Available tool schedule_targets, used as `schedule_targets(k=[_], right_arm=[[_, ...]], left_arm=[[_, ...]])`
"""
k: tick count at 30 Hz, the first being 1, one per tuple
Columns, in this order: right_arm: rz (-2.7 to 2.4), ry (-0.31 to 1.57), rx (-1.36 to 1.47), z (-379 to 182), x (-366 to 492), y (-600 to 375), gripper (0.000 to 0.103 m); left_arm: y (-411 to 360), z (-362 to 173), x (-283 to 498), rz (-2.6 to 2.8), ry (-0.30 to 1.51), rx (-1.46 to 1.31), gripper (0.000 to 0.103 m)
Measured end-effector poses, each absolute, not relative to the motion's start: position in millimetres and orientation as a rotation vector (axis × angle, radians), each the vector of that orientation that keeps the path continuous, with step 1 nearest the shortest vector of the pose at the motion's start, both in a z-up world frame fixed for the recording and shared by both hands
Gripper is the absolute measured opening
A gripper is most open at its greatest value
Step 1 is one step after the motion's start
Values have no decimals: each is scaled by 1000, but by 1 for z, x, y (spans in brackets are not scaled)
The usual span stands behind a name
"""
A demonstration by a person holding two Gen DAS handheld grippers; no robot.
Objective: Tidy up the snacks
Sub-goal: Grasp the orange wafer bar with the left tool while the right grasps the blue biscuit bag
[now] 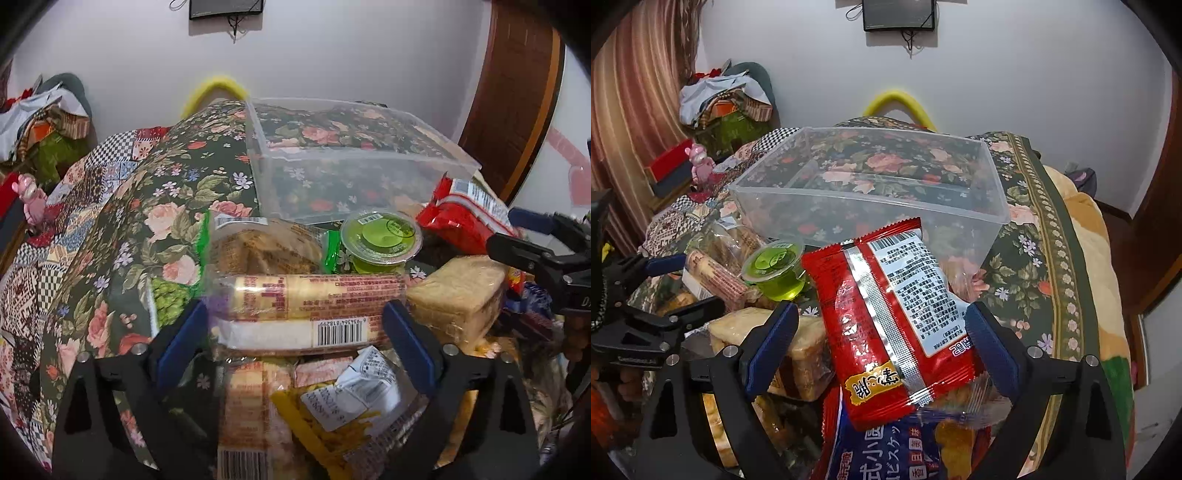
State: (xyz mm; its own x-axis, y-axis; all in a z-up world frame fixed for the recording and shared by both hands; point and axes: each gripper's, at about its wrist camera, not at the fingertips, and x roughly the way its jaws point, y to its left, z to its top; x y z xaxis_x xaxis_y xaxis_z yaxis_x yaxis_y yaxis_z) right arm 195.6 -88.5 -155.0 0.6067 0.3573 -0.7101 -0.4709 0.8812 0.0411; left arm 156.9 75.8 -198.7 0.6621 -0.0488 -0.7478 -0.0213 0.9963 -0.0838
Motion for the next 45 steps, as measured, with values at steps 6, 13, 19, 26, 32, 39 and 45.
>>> schedule_targets(k=[6,13,19,26,32,39,45], right_arm=[[489,784,-86,-145,186,-107,90],[455,801,-60,-143,168,-132,91],[439,847,-60,-152,154,-143,91],[448,906,-19,-167,152,-147,91],[471,926,-22,-178,156,-134,91],[464,907,-48,-182,158,-126,85],[453,897,-56,-178,157,-132,60]], left_arm=[[87,-179,127,-31,827,-142,95],[78,-199,111,-41,905,-141,95],[93,-201,108,-8,918,-224,95],[119,-188,88,67,862,-224,85],[119,-218,92,38,958,-239,63],[110,-221,102,59,939,-174,50],[114,-212,103,81,922,-199,34]])
